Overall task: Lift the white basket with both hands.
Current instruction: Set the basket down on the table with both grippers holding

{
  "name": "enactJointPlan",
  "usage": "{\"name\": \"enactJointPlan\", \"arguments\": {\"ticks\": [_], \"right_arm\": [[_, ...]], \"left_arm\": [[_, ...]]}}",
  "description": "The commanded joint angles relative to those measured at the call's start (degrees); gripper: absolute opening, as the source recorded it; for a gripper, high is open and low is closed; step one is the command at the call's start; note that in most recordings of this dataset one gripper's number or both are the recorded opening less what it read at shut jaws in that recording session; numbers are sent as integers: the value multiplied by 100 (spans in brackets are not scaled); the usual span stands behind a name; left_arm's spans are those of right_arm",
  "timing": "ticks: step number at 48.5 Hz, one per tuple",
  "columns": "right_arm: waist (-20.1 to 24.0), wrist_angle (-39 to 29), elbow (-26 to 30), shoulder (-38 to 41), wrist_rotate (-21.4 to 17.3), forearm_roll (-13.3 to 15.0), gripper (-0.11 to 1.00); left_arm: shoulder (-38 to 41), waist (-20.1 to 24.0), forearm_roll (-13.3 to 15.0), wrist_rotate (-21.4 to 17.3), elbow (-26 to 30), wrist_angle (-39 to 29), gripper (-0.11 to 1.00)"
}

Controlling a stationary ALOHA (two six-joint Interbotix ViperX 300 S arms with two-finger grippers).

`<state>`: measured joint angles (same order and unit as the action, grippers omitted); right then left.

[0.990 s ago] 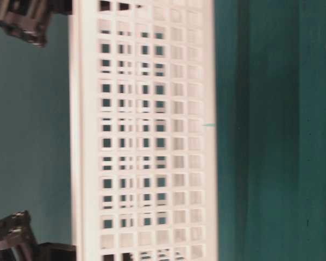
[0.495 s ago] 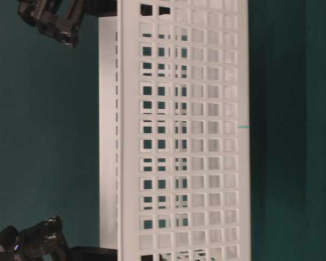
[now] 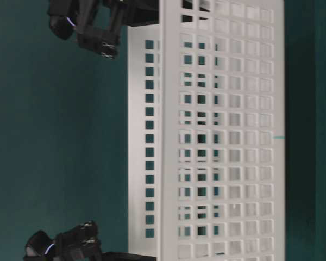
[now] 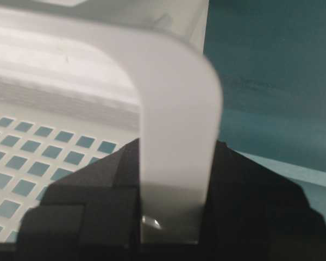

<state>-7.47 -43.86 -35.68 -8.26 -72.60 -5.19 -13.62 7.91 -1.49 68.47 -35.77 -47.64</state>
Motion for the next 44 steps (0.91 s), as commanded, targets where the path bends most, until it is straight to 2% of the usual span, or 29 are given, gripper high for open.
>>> {"name": "enactJointPlan", "arguments": {"ticks": [1,8,19,44], "right_arm": [[132,44,9,220,193,0,20],[185,62,-26,343,185,0,20],[202,123,-79,378,176,-9,20],[299,193,-114,492,167,-185,20]], "left_arm": [[105,-18,-26,-26,26,9,4],[132,-18,-18,0,0,132,4],[272,-158,-26,360,-158,527,4],[413,-176,-18,360,-308,844,4]]}}
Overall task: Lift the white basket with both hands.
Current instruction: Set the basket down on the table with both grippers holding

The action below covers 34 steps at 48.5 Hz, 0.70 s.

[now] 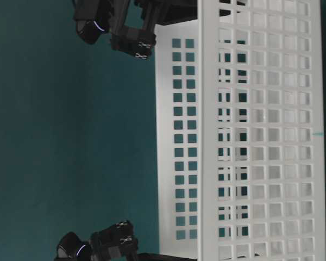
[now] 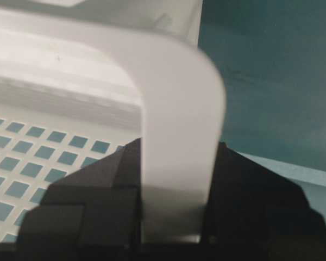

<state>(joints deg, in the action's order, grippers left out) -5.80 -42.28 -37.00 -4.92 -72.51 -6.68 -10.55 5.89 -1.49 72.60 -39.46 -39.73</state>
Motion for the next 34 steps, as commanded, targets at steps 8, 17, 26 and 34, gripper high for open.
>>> {"name": "enactJointPlan", "arguments": {"ticks": [8,17,26,34], "right_arm": [[176,88,-35,202,149,-88,20],[114,149,-70,193,158,-79,20],[105,158,-149,237,149,-88,20],[44,255,-264,229,97,-193,20]], "left_arm": [[193,18,-26,-53,62,167,4],[246,35,-26,-79,9,220,4],[246,44,-18,-79,-26,220,3],[246,53,-26,-97,-35,264,3]]}}
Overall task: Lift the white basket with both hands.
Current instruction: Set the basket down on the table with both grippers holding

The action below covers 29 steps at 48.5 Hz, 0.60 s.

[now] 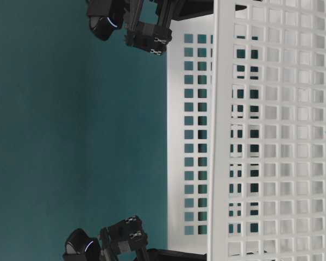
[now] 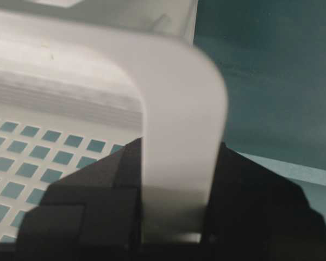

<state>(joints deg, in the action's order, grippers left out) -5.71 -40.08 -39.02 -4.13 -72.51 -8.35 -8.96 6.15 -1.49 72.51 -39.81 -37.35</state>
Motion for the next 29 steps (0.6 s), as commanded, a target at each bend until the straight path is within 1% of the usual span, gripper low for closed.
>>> {"name": "enactJointPlan", "arguments": {"ticks": [1,10,19,22,25,27,29], "right_arm": [[26,70,-79,149,97,-26,20],[18,422,-141,123,97,-26,20],[9,519,-246,114,88,-26,21],[9,536,-255,114,88,-26,21],[0,589,-264,114,88,-26,23],[0,642,-272,114,97,-26,28],[0,694,-290,114,79,-26,35]], "left_arm": [[88,35,-26,-88,-9,53,3],[79,35,-26,-88,-53,343,3],[88,35,-26,-97,-62,360,3],[88,35,-35,-97,-62,360,7],[88,35,-26,-97,-70,360,13],[88,35,-26,-97,-70,360,19],[88,35,-26,-97,-79,360,25]]}}
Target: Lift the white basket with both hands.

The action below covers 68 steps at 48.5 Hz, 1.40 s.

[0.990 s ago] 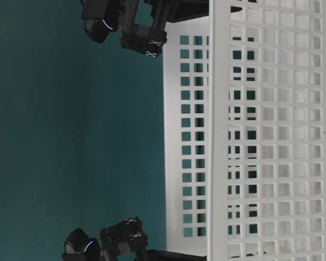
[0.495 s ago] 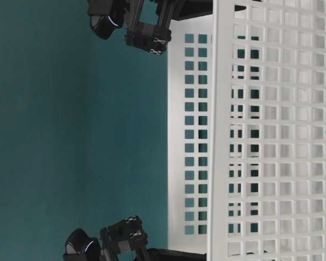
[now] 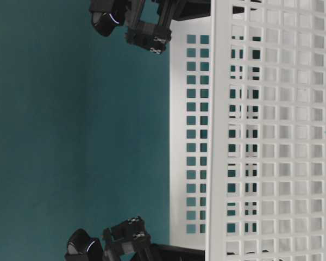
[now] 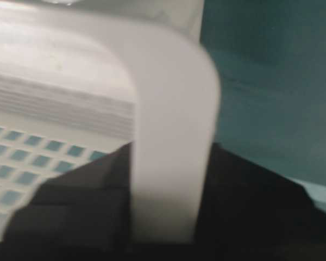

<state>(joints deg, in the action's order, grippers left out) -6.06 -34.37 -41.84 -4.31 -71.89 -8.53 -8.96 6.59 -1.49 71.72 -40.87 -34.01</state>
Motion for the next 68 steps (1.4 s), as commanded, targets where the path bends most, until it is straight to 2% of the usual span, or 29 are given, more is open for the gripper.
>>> {"name": "enactJointPlan", "arguments": {"ticks": [1,9,12,14,30,52,62,68], "right_arm": [[35,132,-18,132,18,0,40],[-18,193,-97,97,-62,18,84],[-26,211,-105,88,-70,62,95],[-26,211,-105,88,-79,62,98],[-70,176,-79,-35,-114,62,97],[-316,220,-132,-932,-35,176,97],[-413,167,-105,-1415,229,316,96],[-545,-9,-97,-1670,272,343,96]], "left_arm": [[88,-18,-26,-18,35,26,30],[88,-18,-26,-35,26,53,74],[79,-9,-26,-53,9,62,86],[79,-18,-26,-88,0,62,89],[35,-9,-26,-167,-26,0,87],[-967,-9,-26,-202,-255,-176,87],[-1494,-9,-26,-721,-264,-53,87],[-1811,62,-26,-791,-237,-70,87]]}}
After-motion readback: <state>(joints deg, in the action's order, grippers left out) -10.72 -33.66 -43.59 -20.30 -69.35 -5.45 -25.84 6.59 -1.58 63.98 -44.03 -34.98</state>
